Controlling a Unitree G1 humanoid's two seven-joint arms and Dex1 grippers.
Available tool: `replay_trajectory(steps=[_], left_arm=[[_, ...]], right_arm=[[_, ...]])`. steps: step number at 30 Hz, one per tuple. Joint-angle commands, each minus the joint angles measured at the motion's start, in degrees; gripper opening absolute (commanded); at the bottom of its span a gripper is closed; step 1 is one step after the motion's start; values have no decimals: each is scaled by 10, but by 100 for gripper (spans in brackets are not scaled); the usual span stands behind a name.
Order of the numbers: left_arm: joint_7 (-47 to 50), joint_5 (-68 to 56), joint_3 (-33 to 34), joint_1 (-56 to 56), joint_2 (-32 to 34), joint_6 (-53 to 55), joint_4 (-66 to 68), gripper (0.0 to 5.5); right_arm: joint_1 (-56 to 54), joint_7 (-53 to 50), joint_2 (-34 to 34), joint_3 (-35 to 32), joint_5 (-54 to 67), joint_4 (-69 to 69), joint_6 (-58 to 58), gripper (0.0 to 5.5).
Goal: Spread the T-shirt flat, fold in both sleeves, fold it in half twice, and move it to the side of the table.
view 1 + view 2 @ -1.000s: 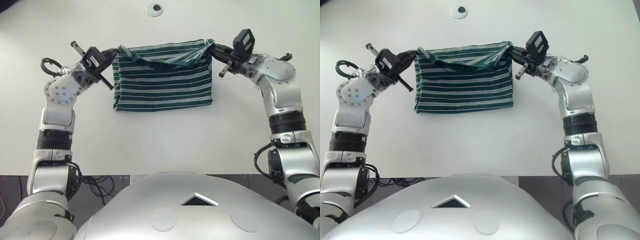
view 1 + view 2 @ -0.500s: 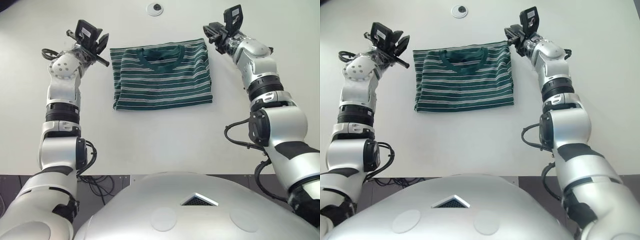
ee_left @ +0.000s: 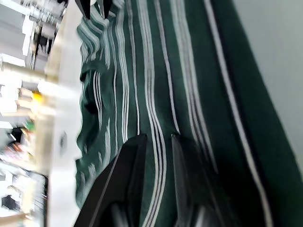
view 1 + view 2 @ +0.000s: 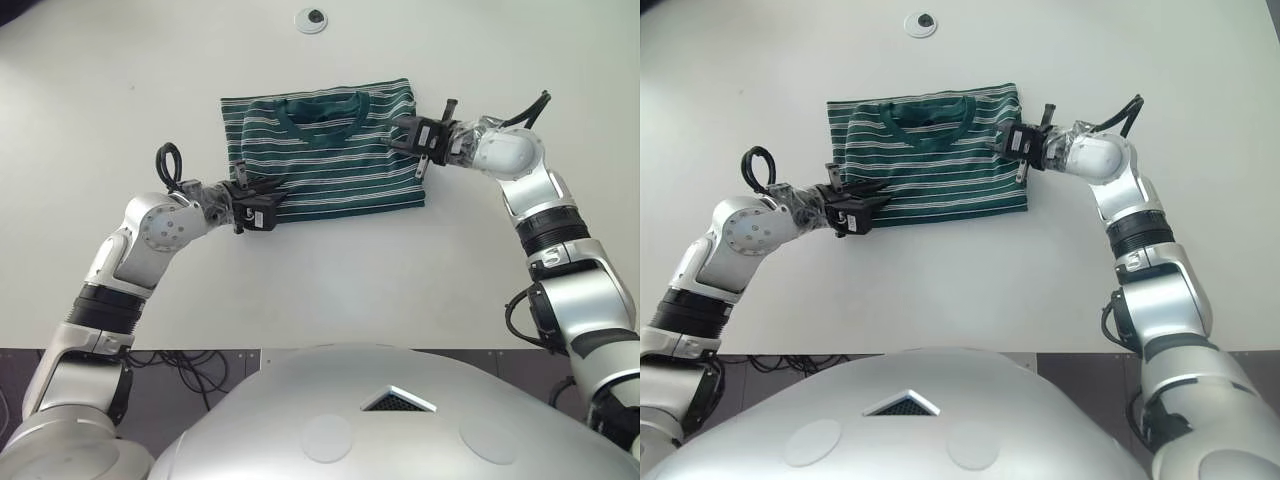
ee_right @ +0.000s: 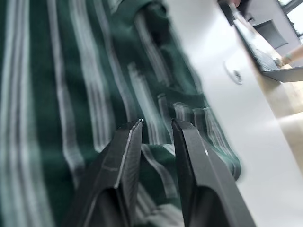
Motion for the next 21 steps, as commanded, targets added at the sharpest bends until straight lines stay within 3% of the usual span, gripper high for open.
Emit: replay_trajectory(steps=[1, 4, 8, 13, 17, 21], left_arm=[[36, 100, -34, -20, 37, -35, 49, 92], [74, 169, -53, -41, 60, -72, 52, 92], [156, 342, -105, -125, 99, -98, 96, 92], [275, 455, -139, -197, 103, -125, 60, 92], [401, 549, -186, -271, 106, -154, 91, 92], [444, 445, -120, -265, 116, -157, 100, 92]], right_arm=[[24, 47, -40, 69, -75, -36, -19, 112], [82, 146, -60, 111, -26, -142, 3, 112], [158, 254, -64, 165, 114, -388, 129, 112], [162, 189, 40, 186, 118, -426, 166, 112], [172, 150, 62, 173, 116, -405, 163, 112], [188, 146, 34, 89, 194, -430, 189, 112]])
